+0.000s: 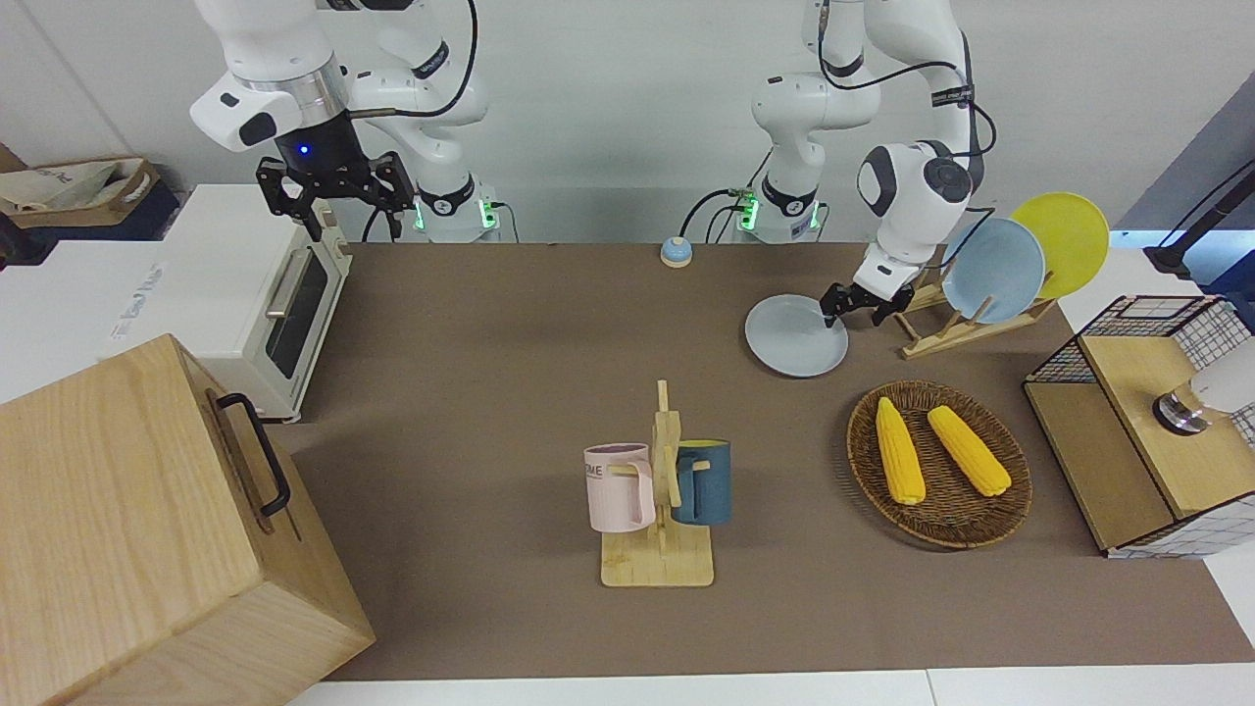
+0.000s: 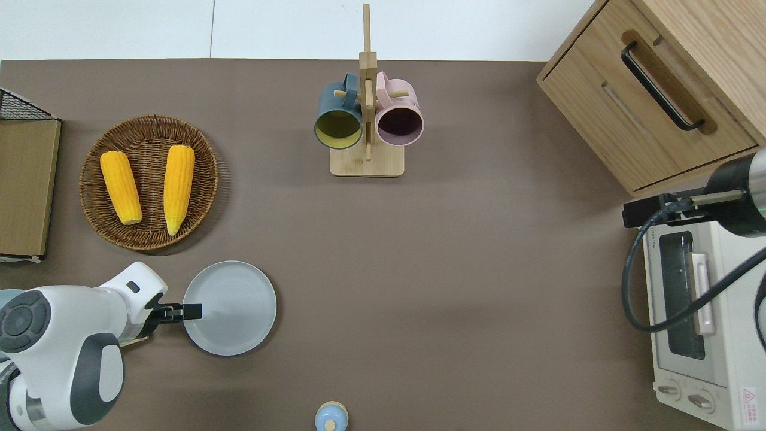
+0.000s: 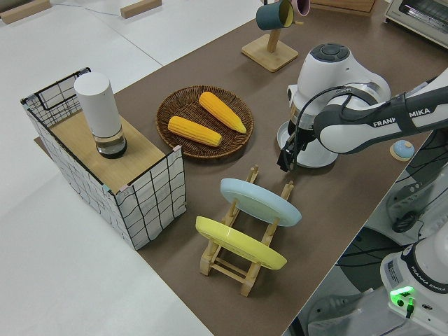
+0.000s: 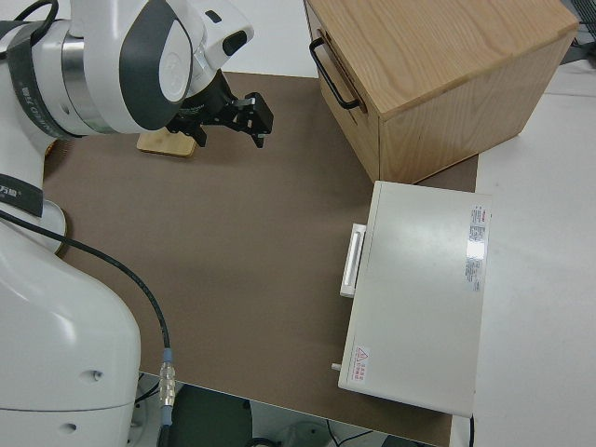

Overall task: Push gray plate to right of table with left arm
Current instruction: 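Lower the left gripper against the gray plate's rim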

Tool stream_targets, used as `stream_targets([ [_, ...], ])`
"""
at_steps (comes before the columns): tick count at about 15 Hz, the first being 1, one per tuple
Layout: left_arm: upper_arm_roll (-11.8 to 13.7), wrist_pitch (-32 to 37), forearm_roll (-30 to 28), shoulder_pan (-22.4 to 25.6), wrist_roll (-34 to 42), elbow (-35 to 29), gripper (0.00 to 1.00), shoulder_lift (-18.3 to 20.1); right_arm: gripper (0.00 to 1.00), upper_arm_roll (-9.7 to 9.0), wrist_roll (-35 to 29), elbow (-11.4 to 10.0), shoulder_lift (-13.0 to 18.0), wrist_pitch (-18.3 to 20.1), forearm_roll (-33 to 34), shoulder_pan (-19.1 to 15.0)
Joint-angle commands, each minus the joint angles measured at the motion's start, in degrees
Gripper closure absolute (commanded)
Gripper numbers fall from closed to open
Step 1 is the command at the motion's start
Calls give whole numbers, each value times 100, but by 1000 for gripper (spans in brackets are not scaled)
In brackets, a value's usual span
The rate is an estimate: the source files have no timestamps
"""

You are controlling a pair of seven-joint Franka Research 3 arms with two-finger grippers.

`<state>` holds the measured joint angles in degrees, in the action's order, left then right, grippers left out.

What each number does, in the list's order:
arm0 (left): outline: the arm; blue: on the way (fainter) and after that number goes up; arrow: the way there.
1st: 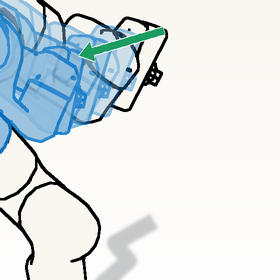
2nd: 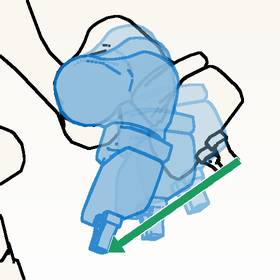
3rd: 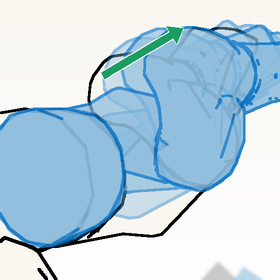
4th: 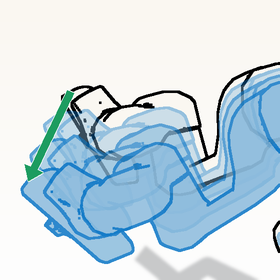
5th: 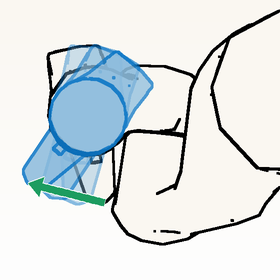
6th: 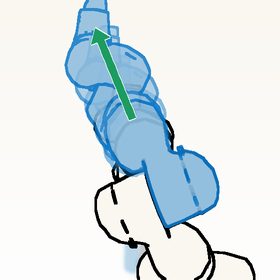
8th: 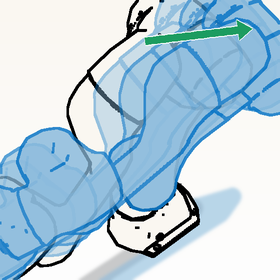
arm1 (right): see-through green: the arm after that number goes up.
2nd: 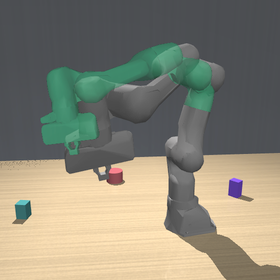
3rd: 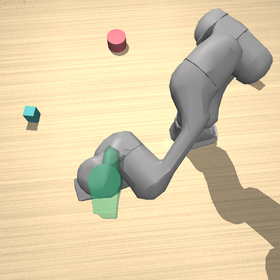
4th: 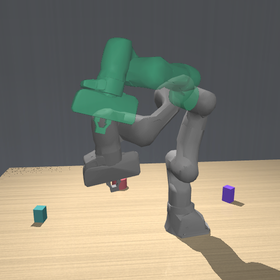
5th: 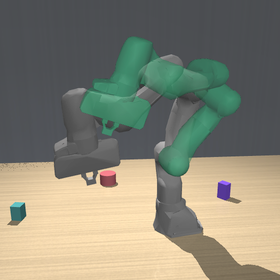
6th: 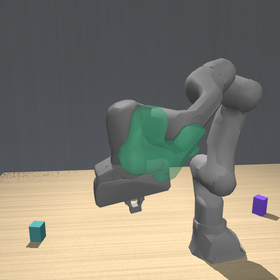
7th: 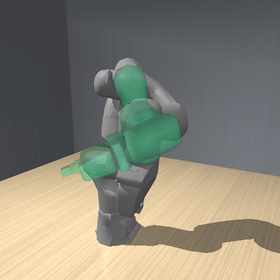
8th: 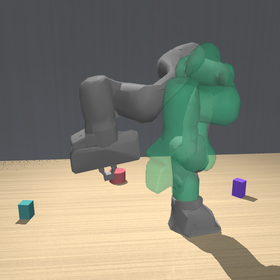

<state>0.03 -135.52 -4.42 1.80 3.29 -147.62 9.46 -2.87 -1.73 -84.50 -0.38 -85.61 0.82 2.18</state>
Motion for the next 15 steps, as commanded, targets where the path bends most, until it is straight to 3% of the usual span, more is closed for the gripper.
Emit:
stream_targets([
  [1, 23, -177, -94, -161, -56, -92, 5, -23, 17, 6, 6, 30, 20, 70, -126, -16],
  [15, 23, -274, -103, -197, -74, -127, 7, -137, 17, 6, 6, 30, 20, 70, -126, -16],
])
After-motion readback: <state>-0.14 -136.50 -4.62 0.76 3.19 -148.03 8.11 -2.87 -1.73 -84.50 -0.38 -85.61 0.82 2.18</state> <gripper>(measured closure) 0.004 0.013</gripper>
